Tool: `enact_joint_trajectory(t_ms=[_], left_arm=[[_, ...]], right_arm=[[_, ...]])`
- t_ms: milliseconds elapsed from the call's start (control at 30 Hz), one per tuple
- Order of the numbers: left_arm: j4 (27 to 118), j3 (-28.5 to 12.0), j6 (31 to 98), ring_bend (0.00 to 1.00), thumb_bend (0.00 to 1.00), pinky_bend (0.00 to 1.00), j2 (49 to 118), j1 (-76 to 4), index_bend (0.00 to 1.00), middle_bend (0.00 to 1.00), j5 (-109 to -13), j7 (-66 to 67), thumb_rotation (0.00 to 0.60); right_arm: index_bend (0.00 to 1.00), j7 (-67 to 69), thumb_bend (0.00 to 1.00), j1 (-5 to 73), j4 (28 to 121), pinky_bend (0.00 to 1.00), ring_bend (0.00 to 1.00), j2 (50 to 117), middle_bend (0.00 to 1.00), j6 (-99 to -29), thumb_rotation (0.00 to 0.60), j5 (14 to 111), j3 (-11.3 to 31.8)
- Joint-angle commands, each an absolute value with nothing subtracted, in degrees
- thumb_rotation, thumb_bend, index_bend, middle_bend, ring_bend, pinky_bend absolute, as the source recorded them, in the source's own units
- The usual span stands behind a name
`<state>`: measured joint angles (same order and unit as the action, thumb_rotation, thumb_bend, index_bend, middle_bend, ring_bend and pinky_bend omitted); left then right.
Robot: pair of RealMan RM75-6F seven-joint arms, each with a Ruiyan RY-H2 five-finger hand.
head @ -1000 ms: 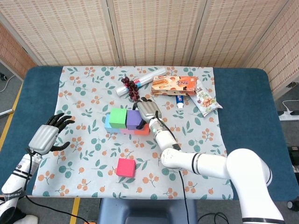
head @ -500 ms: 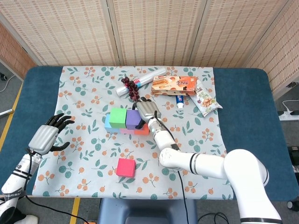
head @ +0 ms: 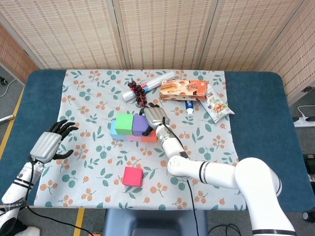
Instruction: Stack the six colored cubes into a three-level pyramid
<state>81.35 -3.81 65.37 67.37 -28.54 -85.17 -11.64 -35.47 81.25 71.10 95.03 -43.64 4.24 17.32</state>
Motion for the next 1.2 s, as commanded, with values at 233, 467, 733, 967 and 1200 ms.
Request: enact_joint_trajectory(t_ms=[233,467,733,967,1200], left_arm=[[81.28,-3.82,65.36,0.03,0.28,0.11,67.47,-28.58,0.19,0.1,-85.28,-11.74,0.6],[81.27,-3.75,65.33,0.03,0.28,0.11,67.56,-28.57,0.19,0.1,-85.35,-11.82,0.6],[81.09,-3.74,65.41,0.03,0.28,0.11,67.72,-28.53,0.19,0.1,-85.39,-12.01,0.6],[80.94,-3.73,65.38,0.03,0.28,0.11,67.73,-28.48,0.19,0.1,-85.34,-12.29,0.6],[80.92,-3.75,65.45,0.03,0.28,0.11,67.67,-28.5,0.19,0.1,-85.45,-12.46,0.6]], right_arm=[[0.2,-35.76,0.07,81.0,71.62,0.08,0.02,94.8,0.18,-43.7,0.6,4.29,17.41],[0.16,-35.97,0.07,80.82,72.3,0.07,0.01,94.47,0.18,-43.74,0.6,4.36,17.33],[0.15,-36.13,0.07,80.77,73.19,0.07,0.01,94.35,0.18,-44.08,0.6,4.37,17.36],[0.09,-36.2,0.07,80.62,74.05,0.04,0.0,93.98,0.16,-44.5,0.6,4.64,17.29],[0.0,-34.5,0.07,79.07,77.9,0.0,0.0,91.56,0.05,-45.33,0.6,7.53,17.85]])
